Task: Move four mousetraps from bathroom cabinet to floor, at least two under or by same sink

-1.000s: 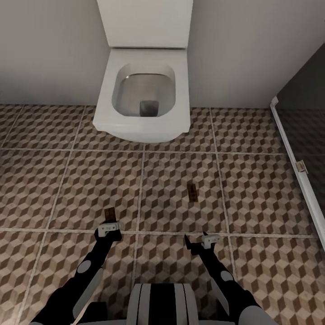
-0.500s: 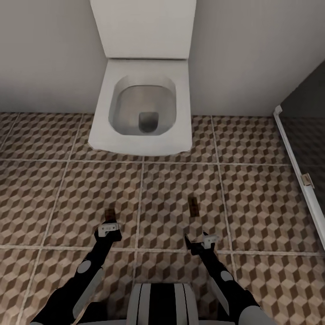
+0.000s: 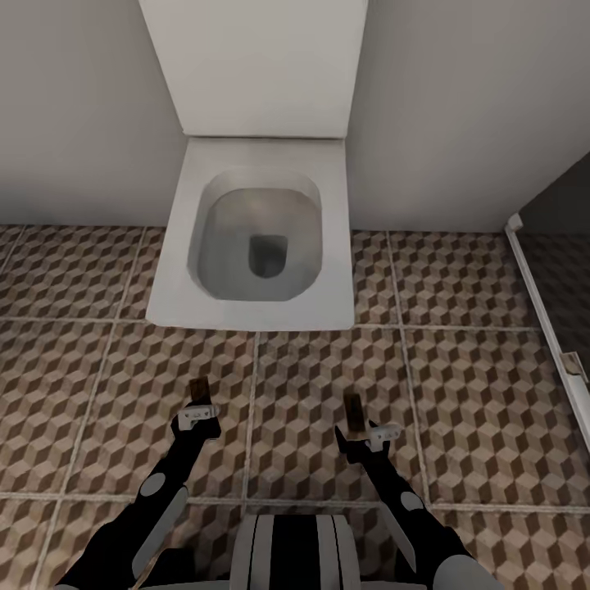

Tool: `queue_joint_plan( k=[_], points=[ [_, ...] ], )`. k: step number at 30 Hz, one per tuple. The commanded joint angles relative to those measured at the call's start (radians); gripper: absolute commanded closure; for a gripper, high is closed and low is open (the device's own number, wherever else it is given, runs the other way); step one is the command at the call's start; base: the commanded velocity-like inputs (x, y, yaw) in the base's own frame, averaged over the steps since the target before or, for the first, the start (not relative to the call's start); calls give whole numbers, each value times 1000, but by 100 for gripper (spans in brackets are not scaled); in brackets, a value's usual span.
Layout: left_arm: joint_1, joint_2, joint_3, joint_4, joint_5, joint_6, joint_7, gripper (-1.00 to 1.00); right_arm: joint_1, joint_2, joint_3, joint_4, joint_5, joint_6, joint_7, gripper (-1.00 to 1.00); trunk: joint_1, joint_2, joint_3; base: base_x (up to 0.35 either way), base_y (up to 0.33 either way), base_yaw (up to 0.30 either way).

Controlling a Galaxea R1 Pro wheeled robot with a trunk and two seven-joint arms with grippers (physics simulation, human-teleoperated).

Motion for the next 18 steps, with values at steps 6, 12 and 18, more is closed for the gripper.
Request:
queue_joint_plan(
  k=[6,12,18],
  points=[
    [-1,2,-6,4,6,-6,10,100,0,0,0,1,-3,-3,4,-100,0,0,0,61,0,0],
    [-1,2,-6,12,6,-6,10,100,0,0,0,-2,-3,-3,4,-100,0,0,0,9,0,0],
    [-1,2,-6,29,6,-5,10,100,0,-4,0,-5,-3,-3,5,-100,0,0,0,1,0,0]
  ],
)
